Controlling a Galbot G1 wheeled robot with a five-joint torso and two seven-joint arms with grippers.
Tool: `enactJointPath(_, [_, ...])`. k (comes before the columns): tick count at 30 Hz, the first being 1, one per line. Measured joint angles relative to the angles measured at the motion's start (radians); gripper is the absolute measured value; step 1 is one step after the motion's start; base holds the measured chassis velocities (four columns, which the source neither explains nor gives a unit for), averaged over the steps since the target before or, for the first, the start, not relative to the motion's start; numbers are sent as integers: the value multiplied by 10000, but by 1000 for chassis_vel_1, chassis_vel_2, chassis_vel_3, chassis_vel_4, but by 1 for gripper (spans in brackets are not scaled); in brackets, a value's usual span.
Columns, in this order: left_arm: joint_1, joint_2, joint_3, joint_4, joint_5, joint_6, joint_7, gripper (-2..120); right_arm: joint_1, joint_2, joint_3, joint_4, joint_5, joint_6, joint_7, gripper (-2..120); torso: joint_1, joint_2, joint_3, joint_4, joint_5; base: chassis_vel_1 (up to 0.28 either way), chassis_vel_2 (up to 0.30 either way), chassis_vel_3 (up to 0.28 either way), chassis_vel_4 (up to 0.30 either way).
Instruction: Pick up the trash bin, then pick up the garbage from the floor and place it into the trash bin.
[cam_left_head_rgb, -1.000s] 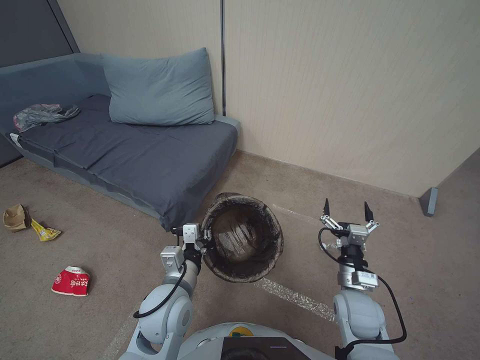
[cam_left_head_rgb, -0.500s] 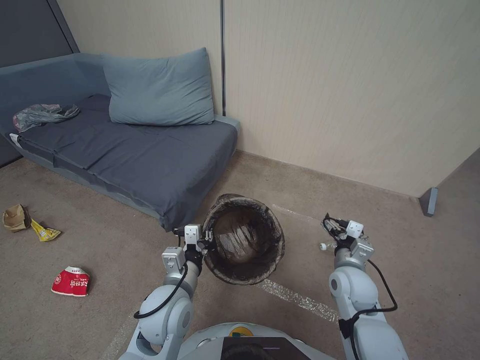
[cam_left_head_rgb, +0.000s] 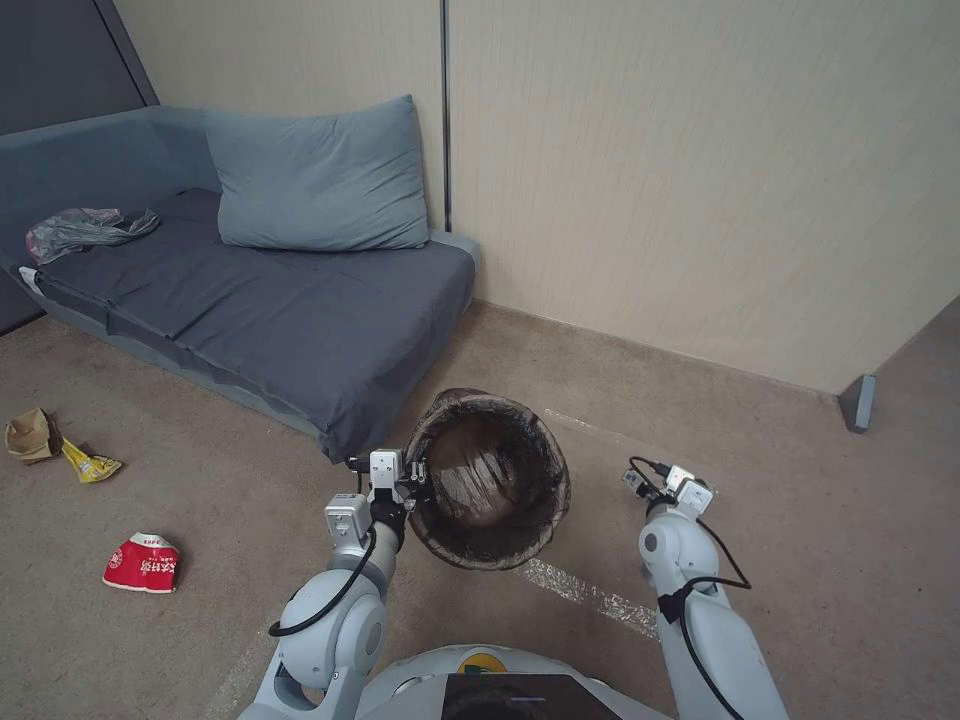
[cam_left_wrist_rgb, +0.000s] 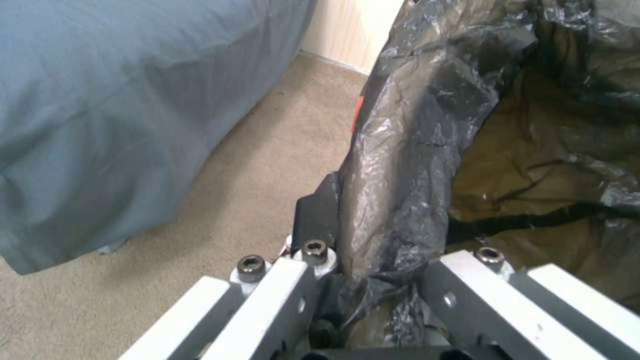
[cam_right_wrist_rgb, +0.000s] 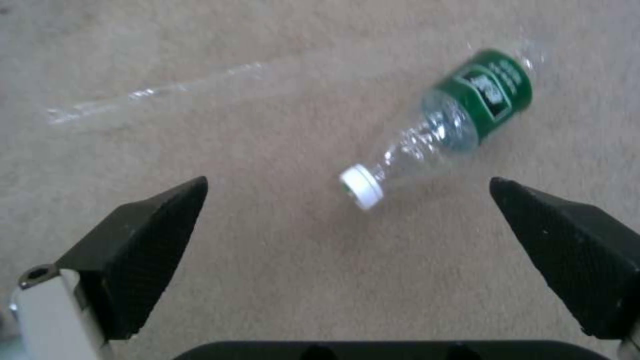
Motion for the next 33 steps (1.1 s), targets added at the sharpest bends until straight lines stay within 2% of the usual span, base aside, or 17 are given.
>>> enactJointPath(11, [83,67,-6,-31,20,-14,3,3,669,5,212,-1293,143,298,27,100,0,0,0,-1,1,0,0,0,0])
enactJointPath(23, [145,35,49,29,163,-58,13,3,1034,-26,398,-1398,799,511,-263,100,0,0,0,-1,0,0,0,0,0])
enactJointPath(33, [208,56,37,41,227,-92,22,3,1568,-122,563,-2132,879,670,-226,100,0,0,0,0,1,0,0,0,0])
